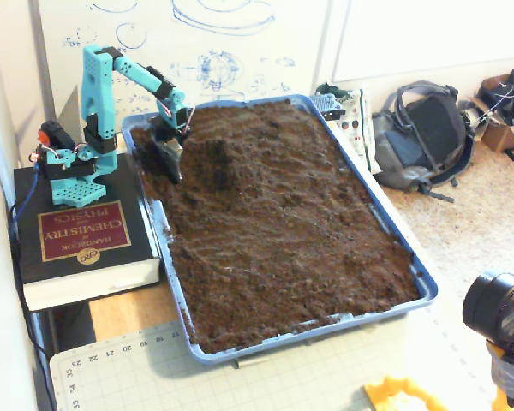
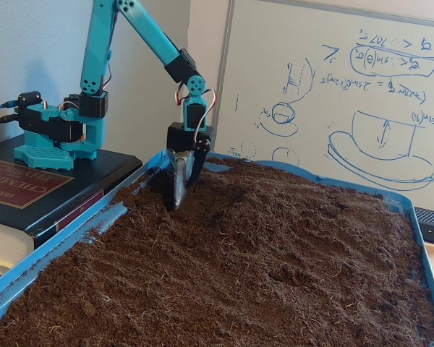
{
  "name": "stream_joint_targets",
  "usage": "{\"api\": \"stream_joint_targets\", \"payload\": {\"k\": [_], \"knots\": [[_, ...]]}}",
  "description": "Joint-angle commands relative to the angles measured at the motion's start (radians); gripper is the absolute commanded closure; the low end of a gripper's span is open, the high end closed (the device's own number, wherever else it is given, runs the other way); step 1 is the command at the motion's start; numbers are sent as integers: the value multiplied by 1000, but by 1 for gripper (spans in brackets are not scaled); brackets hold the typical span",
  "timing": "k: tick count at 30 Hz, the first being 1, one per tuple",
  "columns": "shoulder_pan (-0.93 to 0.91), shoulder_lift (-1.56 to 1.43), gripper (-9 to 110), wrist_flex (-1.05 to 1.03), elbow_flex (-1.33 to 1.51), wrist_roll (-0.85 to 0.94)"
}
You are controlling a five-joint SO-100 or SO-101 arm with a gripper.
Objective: Build a berm.
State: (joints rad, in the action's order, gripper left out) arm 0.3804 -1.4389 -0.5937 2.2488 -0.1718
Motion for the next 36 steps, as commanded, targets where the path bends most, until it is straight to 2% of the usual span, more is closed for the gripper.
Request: {"api": "stream_joint_targets", "payload": {"k": [1,8,16,36], "knots": [[-71,-18,101,58,-141,-11],[-112,-18,101,57,-199,-12],[-112,-26,101,52,-272,-98],[-147,-78,101,49,-334,-84]]}}
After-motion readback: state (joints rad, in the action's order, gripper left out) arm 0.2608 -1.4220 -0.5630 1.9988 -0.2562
